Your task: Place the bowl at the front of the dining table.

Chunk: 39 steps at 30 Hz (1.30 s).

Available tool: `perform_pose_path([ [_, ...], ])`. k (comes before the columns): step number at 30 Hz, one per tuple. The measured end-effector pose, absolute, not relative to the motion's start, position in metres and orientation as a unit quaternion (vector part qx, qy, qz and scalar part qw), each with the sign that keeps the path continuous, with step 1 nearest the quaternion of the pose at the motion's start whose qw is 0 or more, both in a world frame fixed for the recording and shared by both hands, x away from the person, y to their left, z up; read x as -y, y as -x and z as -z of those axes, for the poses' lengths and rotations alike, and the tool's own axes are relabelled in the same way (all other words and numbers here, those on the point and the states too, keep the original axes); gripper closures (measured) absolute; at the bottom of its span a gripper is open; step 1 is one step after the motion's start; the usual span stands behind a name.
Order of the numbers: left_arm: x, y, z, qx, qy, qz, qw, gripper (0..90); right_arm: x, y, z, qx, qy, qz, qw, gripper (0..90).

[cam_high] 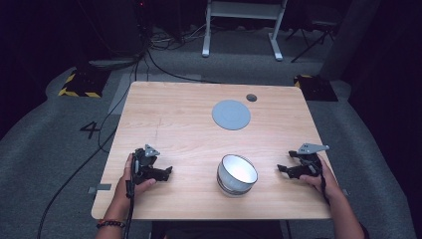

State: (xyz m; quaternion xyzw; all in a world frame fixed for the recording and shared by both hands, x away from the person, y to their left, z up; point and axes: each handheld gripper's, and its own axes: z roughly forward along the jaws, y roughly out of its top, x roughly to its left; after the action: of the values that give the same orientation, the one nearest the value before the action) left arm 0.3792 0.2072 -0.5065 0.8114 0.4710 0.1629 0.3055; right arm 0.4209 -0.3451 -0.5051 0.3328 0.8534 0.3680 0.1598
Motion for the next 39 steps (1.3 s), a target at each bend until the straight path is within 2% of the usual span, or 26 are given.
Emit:
perform_pose_path([
  [28, -0.207, -0.378, 0.507, -0.473, -0.810, -0.163, 0.306, 0.3, 0.349, -0.423, 0.504, -0.856, -0.333, -0.366, 0.152, 15.6],
  [31, -0.207, -0.378, 0.507, -0.472, -0.811, -0.162, 0.306, 0.2, 0.349, -0.423, 0.503, -0.855, -0.334, -0.367, 0.152, 19.0],
  [39, -0.207, -0.378, 0.507, -0.473, -0.810, -0.163, 0.306, 0.2, 0.346, -0.415, 0.492, -0.852, -0.328, -0.380, 0.149, 20.6],
])
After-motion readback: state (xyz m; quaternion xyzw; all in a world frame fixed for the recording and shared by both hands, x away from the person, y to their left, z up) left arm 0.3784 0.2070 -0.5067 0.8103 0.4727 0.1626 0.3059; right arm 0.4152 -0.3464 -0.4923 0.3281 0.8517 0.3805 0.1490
